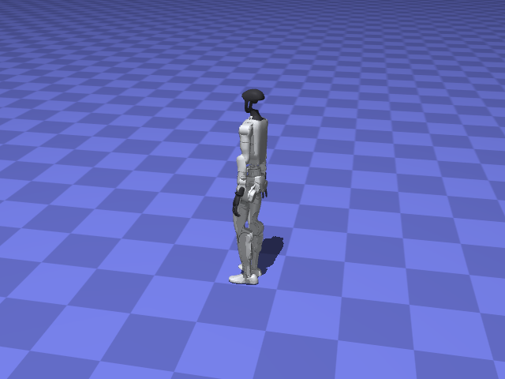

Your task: Upper body actions

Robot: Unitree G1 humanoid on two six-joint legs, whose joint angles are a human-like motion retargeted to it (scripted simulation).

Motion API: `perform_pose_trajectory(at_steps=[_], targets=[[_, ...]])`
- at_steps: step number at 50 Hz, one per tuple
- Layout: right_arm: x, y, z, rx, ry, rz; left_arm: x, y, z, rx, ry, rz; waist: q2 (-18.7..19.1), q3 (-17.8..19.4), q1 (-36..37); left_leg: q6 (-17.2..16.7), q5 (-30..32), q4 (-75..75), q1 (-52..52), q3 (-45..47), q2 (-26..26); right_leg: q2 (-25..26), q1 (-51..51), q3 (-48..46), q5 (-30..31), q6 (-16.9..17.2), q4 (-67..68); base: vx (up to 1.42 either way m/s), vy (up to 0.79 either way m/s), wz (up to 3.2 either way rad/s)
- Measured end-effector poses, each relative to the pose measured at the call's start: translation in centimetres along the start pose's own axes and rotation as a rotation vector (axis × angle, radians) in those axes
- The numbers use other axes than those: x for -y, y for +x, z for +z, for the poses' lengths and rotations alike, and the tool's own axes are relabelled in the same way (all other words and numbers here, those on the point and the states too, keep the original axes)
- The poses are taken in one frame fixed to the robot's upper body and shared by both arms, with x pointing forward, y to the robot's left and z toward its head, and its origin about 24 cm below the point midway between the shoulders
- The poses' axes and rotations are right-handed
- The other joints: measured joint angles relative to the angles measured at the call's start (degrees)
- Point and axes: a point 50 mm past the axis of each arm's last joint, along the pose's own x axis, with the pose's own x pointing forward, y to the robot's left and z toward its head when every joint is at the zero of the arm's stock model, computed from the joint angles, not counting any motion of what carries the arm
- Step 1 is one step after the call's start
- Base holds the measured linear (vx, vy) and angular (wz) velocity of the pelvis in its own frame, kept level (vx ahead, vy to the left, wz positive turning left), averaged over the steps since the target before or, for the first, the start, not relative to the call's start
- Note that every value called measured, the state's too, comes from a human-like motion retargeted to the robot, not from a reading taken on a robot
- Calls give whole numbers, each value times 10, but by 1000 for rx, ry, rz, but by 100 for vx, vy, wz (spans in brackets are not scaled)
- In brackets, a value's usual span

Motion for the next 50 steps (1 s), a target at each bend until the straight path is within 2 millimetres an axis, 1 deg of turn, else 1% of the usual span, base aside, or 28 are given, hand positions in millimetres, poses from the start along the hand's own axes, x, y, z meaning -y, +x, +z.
perform_pose_trajectory(at_steps=[5, 8, 12, 15, 17, 21, 24, 27, 30, 31, 32, 35, 38, 40, 42, 45, 50], targets=[[-13, -2, -20, -77, -36, 29, -3, 0, 10, 42, 32, -11, -5, -6, -1, 0, -2, 1, 4, -52, -16, 0, 16, -16, -8, 6, 3, 9, 10, 27], [-21, -4, -32, -117, -56, 53, 0, 0, 14, 58, 48, -21, -9, -10, 4, 9, -3, -5, 14, -34, -10, 1, 24, -26, -15, 11, 7, 11, 7, 22], [-29, -7, -46, -174, -100, 80, 11, -3, 11, 50, 50, -52, -15, -19, 10, 25, -6, -17, 24, -62, -19, 1, 30, -29, -21, 18, 17, 13, 12, 7], [-33, -8, -53, -224, -147, 88, 25, -7, 1, 13, 37, -99, -16, -31, 1, 32, -7, -30, 31, -68, -17, -1, 28, -33, -26, 29, 31, 12, 7, 13], [-33, -8, -52, -225, -172, 82, 33, -9, -8, -20, 30, -128, -17, -34, -3, 35, -5, -39, 37, -67, -15, -3, 25, -30, -28, 38, 46, 9, 10, -8], [-31, -6, -42, -184, -189, 56, 44, -13, -25, -90, 47, -190, -16, -38, -4, 41, -5, -55, 45, -64, -12, -10, 7, -19, -19, 66, 90, 5, 13, -20], [-26, -3, -30, -133, -183, 21, 45, -14, -33, -134, 82, -250, -12, -40, -3, 44, -5, -59, 42, -61, -8, -18, -24, -14, 7, 95, 147, 0, 12, -10], [-22, -1, -21, -84, -180, -23, 42, -14, -36, -149, 104, -273, -6, -38, -4, 43, -6, -60, 41, -56, 0, -22, -50, -12, 13, 105, 199, 3, 10, 2], [-19, -1, -17, -61, -180, -55, 37, -12, -34, -144, 117, -258, -3, -33, -6, 42, -5, -62, 47, -60, 2, -11, -64, 31, -17, 97, 219, 4, 6, 26], [-19, -1, -18, -63, -179, -56, 35, -11, -32, -140, 117, -253, -4, -33, -6, 42, -5, -62, 49, -63, 0, -9, -64, 48, -18, 99, 210, 5, 5, 48], [-20, -1, -19, -66, -178, -56, 34, -10, -31, -135, 114, -250, -5, -32, -7, 42, -4, -62, 51, -66, -3, -7, -61, 64, -14, 98, 199, 5, 3, 55], [-22, -2, -26, -94, -175, -41, 33, -9, -25, -114, 80, -248, -9, -32, -16, 42, -2, -60, 55, -78, -12, -7, -42, 97, 18, 81, 149, 4, 2, 65], [-25, -4, -32, -127, -177, -18, 30, -8, -19, -90, 31, -256, -9, -33, -17, 40, 1, -58, 56, -89, -13, -5, -22, 77, -13, 58, 130, 2, -1, 53], [-28, -5, -37, -151, -182, 1, 30, -7, -14, -78, -1, -267, -12, -34, -20, 39, 3, -57, 57, -98, -18, -6, -3, 53, -23, 42, 97, 1, -2, 50], [-31, -5, -39, -165, -198, 20, 30, -8, -12, -75, -34, -277, -21, -35, -6, 40, 3, -58, 57, -93, -25, -3, 9, 57, -23, 32, 71, -1, -2, -18], [-33, -5, -38, -165, -228, 40, 32, -8, -9, -73, -75, -295, -24, -35, 13, 38, 4, -58, 55, -87, -25, -3, 10, 71, -23, 35, 59, -7, -5, -28], [-30, -3, -28, -131, -286, 32, 38, -10, -10, -76, -99, -314, -21, -29, 8, 35, 9, -58, 51, -89, -24, 0, 11, 68, -17, 26, 49, -9, -10, 3]])
